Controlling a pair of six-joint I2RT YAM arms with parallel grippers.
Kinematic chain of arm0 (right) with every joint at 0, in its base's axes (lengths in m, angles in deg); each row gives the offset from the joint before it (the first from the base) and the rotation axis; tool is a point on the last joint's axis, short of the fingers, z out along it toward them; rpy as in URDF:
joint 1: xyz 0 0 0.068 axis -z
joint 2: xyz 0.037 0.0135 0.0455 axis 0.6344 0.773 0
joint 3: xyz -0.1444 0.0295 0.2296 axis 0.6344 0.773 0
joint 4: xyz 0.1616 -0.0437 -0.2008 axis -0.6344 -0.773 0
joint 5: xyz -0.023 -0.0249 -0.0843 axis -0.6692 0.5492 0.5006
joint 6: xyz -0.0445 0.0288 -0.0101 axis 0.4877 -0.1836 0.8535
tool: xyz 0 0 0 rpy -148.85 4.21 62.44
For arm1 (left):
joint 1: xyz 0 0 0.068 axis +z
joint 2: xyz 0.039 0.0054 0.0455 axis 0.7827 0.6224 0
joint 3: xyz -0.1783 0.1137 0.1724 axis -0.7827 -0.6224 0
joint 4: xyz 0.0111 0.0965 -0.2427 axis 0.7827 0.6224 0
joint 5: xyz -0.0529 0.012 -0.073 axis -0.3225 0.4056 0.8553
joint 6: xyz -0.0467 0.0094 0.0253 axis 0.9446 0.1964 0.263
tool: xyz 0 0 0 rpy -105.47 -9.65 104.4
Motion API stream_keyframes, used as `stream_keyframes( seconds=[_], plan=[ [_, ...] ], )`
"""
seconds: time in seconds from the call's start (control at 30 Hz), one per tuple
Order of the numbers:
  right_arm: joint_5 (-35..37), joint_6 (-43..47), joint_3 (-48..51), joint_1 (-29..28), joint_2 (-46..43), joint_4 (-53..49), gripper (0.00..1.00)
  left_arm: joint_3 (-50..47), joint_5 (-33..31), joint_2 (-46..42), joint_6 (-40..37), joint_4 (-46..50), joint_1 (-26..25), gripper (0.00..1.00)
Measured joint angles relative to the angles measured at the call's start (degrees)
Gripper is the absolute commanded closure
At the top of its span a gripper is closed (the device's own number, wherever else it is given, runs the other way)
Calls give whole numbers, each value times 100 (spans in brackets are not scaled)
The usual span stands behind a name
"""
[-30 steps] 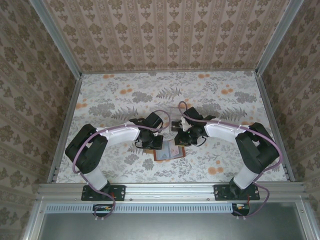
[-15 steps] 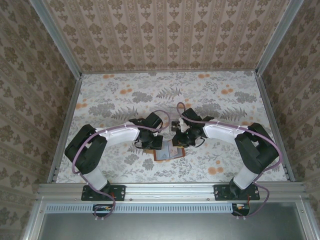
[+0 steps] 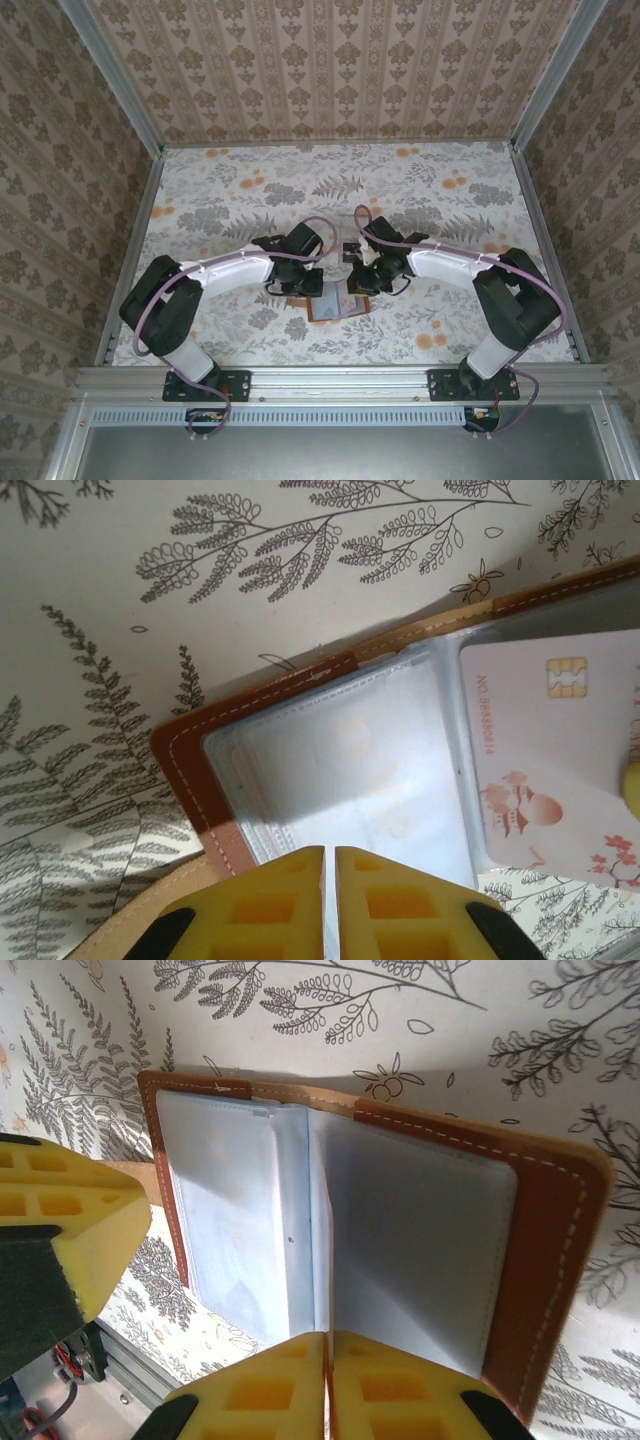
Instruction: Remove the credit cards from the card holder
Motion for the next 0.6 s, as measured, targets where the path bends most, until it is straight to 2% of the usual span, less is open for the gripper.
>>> stream_keyframes(
  seconds=[0.13, 0.3, 0.6],
  plan=[
    [210, 415, -302, 0, -42, -415, 93, -299, -26, -295, 7, -127, 173, 88],
    [608, 1351, -627, 0, -280, -942, 93, -675, -35, -658, 46, -302, 428, 88],
    [1556, 4022, -1582, 7, -378, -2122, 98, -907, -33, -938, 46, -476, 713, 88]
  ],
)
